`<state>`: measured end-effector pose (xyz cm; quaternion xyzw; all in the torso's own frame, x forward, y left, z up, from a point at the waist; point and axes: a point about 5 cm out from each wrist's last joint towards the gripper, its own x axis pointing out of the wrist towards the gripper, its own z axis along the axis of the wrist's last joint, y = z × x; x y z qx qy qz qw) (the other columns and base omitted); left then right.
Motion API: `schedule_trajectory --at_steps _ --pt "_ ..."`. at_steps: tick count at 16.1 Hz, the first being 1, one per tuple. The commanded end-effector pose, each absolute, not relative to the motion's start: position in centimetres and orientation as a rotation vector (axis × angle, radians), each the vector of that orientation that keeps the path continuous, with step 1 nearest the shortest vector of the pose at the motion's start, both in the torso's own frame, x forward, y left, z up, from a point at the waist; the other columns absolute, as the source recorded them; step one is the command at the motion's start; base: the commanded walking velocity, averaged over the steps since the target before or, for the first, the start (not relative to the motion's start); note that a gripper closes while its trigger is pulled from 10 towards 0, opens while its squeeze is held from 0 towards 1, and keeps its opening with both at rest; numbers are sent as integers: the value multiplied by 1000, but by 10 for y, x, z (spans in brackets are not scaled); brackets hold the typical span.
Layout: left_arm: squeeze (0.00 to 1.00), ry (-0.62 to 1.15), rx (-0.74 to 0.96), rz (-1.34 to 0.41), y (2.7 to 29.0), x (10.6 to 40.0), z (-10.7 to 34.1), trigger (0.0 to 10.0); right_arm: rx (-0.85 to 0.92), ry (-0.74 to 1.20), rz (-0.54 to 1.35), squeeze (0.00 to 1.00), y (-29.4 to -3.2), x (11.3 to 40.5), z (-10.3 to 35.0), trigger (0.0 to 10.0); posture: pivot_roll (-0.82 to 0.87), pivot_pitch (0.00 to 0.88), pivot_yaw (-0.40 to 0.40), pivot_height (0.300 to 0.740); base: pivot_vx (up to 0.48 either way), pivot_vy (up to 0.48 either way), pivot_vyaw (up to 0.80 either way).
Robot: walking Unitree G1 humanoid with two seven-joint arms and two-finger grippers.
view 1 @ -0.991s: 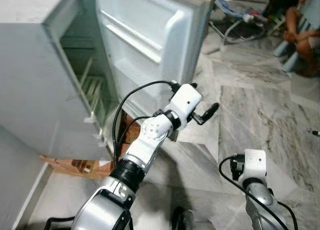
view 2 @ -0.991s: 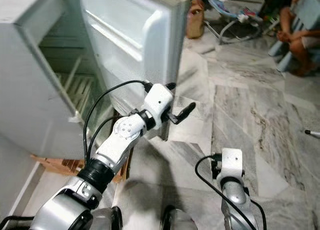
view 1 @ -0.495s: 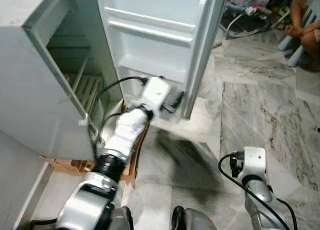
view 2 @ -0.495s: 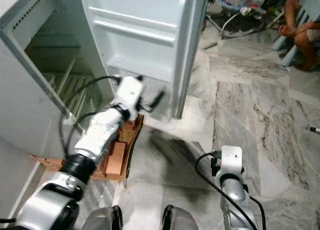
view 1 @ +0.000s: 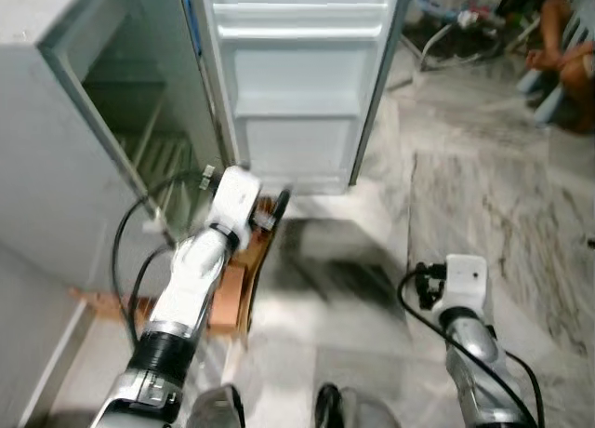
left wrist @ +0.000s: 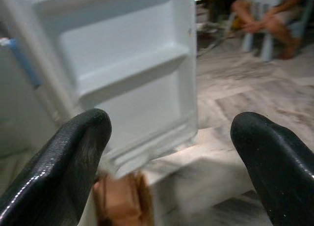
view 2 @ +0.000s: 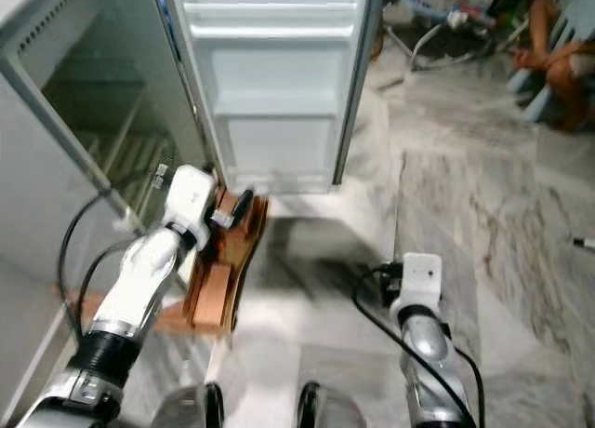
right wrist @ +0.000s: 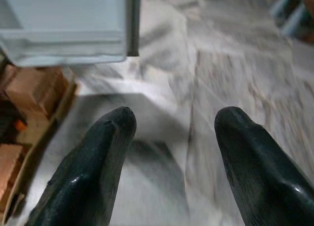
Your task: Restocking fridge
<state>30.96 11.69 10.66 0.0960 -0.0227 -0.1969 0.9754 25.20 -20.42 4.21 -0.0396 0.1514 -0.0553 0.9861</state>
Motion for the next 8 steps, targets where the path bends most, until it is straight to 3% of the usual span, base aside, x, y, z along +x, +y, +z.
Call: schedule_trajectory --at_steps 1,8 --pt "0 -70 200 -395 113 306 111 10000 -79 302 -110 0 -206 251 43 10000 76 131 -49 740 0 -480 0" --pt "0 -9 185 -316 137 285 96 10000 -53 266 -60 0 -195 257 49 10000 44 124 -60 740 0 -455 0"
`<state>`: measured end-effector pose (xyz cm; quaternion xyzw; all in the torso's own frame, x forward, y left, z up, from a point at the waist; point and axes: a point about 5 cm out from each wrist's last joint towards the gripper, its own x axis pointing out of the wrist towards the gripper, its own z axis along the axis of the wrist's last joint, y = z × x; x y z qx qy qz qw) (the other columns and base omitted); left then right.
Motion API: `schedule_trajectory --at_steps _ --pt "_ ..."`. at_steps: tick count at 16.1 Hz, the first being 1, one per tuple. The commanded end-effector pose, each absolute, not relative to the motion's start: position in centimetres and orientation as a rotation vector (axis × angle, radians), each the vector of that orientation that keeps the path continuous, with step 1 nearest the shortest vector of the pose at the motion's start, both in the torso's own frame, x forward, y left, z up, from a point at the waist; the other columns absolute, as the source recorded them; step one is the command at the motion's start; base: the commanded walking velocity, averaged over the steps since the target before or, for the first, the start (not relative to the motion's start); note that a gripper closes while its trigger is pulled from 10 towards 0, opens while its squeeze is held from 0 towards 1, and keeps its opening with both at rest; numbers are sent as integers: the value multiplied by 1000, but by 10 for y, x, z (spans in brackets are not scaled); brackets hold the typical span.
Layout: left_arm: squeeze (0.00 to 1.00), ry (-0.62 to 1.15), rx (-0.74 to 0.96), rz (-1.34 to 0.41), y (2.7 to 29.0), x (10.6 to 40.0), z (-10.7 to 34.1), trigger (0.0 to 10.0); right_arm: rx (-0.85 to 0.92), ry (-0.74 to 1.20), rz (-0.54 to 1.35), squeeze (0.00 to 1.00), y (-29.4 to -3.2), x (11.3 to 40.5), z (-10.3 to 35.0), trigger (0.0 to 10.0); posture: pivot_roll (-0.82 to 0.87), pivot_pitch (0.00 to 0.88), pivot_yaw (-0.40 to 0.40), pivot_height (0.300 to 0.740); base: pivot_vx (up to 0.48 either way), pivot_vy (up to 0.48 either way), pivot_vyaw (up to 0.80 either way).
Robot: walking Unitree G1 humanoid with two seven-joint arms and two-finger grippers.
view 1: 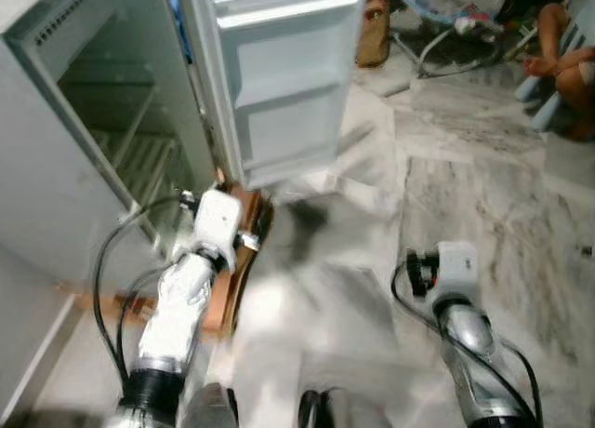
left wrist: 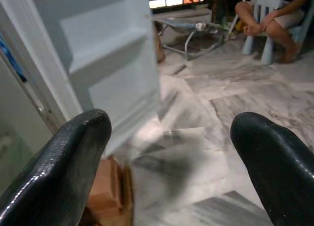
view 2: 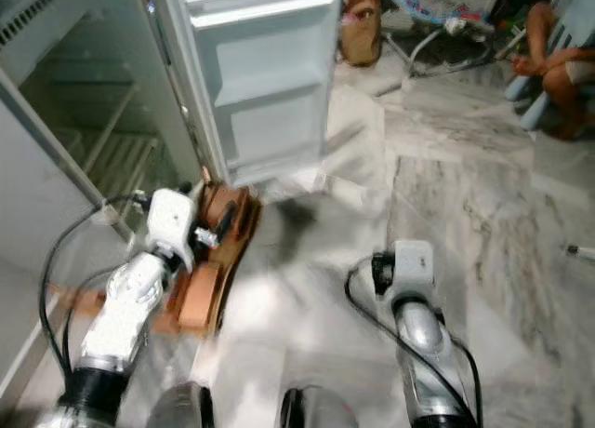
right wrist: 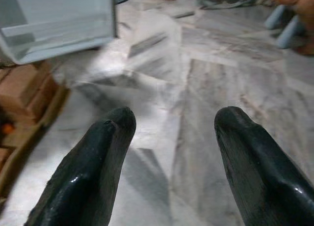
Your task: Restocking fridge
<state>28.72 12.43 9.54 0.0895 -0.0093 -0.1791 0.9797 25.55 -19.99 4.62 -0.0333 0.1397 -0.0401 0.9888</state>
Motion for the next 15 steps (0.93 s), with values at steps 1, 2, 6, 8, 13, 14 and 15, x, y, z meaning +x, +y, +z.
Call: schedule_trajectory --at_steps 1,2,6,8,13,14,15 --pt "0 4 175 -300 142 281 95 10000 -52 265 -56 0 -194 257 50 10000 41 121 -60 740 0 -420 0" --pt "0 14 172 -285 146 279 95 10000 -44 262 -60 0 -194 257 50 10000 43 121 -61 740 0 -416 0" --pt "0 33 177 -253 158 278 92 10000 -14 247 -73 0 -194 257 50 10000 44 120 -60 740 155 -389 0" --pt "0 41 183 -231 161 280 91 10000 4 234 -63 0 -191 258 51 10000 43 115 -60 740 382 -285 0" --pt "0 24 198 -226 157 283 94 10000 8 211 -44 0 -186 261 55 10000 41 109 -57 740 390 -274 0" --pt "0 24 198 -226 157 283 94 10000 8 211 -44 0 -186 261 55 10000 41 109 -57 740 394 -266 0" --pt "0 22 198 -228 155 283 94 10000 4 208 -39 0 -185 261 55 10000 41 109 -58 740 394 -270 0"
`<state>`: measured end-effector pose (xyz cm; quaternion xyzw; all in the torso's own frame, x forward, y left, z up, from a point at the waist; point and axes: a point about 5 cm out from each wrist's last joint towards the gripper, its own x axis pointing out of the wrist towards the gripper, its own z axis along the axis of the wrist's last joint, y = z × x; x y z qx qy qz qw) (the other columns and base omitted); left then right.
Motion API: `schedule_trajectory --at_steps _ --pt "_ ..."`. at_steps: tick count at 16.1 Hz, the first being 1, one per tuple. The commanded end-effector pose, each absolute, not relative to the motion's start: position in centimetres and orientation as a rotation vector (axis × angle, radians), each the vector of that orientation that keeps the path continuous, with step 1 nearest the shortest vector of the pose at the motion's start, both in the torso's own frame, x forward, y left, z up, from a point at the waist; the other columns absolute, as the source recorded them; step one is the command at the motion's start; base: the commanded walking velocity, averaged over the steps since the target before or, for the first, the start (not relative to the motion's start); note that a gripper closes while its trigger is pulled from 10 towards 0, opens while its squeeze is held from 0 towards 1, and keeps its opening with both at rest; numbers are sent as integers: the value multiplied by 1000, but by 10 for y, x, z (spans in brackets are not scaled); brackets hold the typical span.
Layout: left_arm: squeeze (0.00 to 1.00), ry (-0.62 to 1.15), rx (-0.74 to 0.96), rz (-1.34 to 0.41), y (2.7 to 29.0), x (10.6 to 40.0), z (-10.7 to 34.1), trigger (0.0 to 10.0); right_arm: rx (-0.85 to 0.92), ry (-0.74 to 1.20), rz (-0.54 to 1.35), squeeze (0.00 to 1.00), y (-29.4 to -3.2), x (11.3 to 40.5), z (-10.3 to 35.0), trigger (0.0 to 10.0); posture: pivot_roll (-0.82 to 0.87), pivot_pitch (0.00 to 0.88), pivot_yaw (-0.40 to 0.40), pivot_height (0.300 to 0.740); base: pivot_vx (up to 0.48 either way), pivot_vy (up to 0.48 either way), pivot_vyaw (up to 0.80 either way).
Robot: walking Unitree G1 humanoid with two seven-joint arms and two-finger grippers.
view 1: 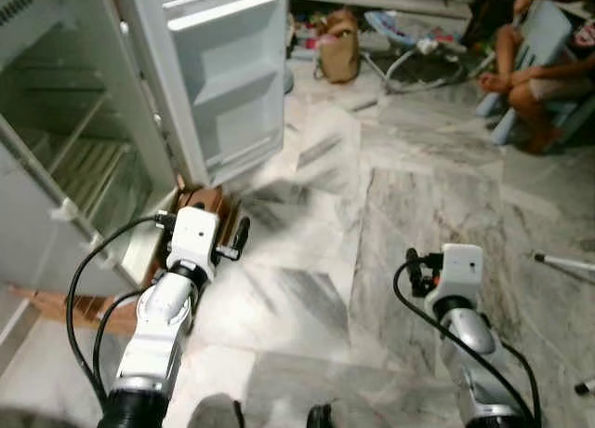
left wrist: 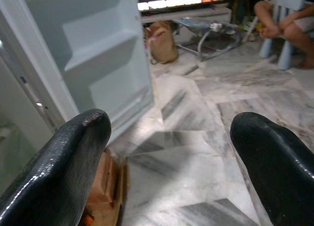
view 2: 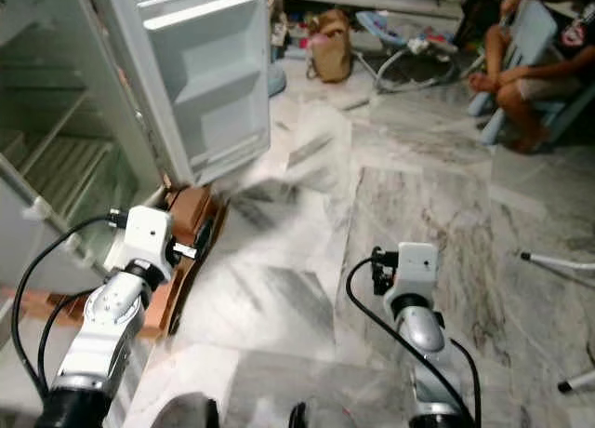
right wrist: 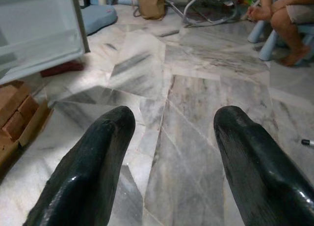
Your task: Restocking fridge
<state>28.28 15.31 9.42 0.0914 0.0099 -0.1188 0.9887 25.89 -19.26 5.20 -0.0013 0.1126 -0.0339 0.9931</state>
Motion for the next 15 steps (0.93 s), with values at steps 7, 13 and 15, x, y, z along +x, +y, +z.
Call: schedule_trajectory --at_steps 7,13,15 --pt "0 30 196 -231 149 278 92 10000 3 202 -58 0 -188 261 56 10000 33 103 -56 740 416 -74 -229" --pt "0 39 200 -217 148 277 89 10000 -5 196 -60 0 -188 262 56 10000 35 98 -59 740 447 0 -623" --pt "0 40 201 -209 149 278 89 10000 -5 196 -60 0 -188 262 56 10000 36 97 -59 740 456 0 0"
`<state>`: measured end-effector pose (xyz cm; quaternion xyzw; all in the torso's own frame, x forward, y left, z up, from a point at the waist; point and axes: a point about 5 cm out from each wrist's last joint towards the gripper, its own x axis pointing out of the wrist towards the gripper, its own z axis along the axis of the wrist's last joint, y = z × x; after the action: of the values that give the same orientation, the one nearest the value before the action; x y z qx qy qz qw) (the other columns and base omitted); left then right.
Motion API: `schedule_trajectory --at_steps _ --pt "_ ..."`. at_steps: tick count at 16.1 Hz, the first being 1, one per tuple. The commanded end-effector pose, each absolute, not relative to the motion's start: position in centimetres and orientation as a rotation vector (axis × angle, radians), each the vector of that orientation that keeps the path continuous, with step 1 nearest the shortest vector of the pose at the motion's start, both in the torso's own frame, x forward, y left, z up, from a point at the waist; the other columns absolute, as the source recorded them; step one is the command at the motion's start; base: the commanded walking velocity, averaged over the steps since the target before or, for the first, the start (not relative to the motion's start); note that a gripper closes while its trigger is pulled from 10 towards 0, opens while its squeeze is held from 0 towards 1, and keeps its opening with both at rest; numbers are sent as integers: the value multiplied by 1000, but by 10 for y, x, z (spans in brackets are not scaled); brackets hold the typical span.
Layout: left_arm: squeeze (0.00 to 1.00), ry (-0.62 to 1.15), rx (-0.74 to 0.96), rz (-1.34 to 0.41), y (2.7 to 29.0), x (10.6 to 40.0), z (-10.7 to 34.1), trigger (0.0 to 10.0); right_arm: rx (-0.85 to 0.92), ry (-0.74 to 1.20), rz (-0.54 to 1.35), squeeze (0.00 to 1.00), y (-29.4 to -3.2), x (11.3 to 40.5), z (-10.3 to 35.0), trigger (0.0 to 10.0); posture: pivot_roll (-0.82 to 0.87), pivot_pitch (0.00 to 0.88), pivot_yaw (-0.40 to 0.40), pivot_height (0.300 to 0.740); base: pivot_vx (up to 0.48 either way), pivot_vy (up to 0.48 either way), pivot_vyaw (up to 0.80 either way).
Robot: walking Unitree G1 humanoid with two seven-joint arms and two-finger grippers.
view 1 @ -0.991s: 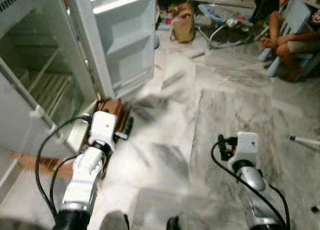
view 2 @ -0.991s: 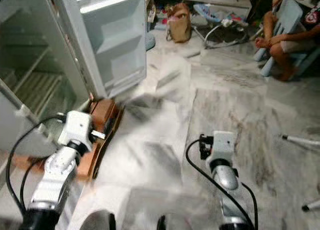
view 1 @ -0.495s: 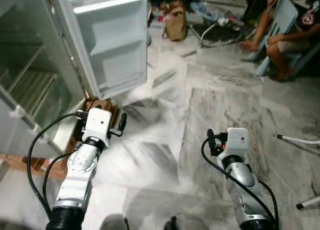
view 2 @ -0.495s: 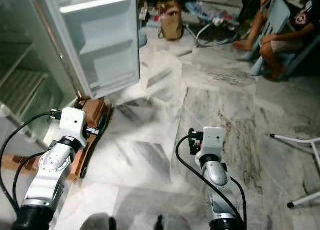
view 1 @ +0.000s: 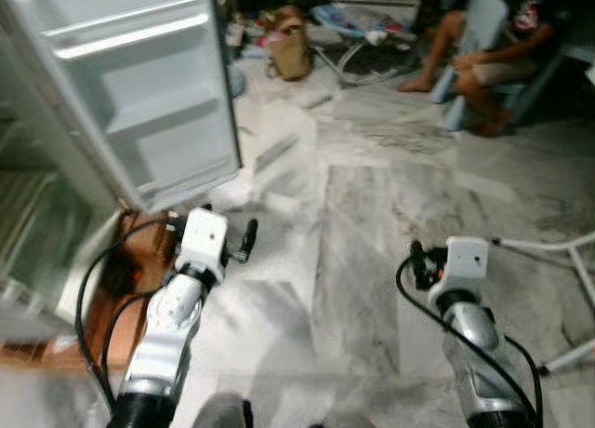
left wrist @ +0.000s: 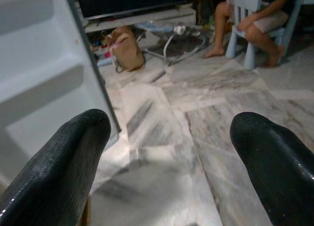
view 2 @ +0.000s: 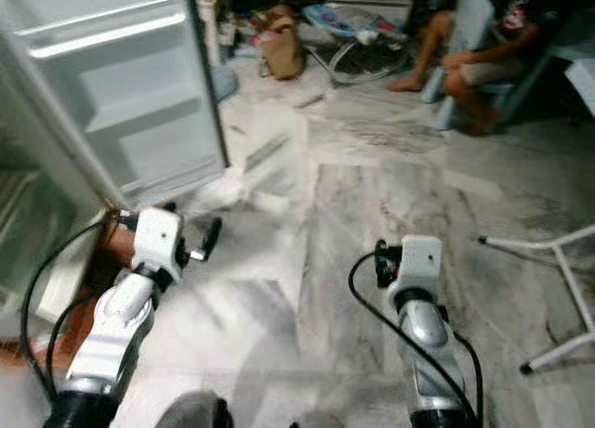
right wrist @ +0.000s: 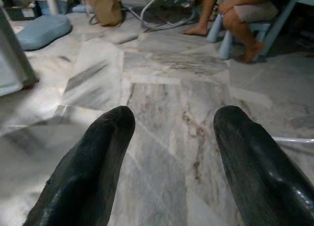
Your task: Restocking fridge
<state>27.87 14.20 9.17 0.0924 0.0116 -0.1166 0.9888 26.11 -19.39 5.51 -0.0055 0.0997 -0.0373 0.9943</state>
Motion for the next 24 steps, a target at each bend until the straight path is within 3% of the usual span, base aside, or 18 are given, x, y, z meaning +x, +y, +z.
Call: schedule_trajectory --at_steps 1,11,24 --pt "0 46 206 -197 150 279 88 10000 -6 196 -60 0 -188 263 56 10000 36 97 -59 740 458 0 0" --pt "0 37 221 -198 147 285 91 10000 -9 191 -68 0 -189 263 56 10000 26 94 -50 740 470 0 0" --pt "0 45 205 -229 139 280 88 10000 -2 196 -73 0 -187 266 55 10000 34 89 -52 740 477 0 -800"
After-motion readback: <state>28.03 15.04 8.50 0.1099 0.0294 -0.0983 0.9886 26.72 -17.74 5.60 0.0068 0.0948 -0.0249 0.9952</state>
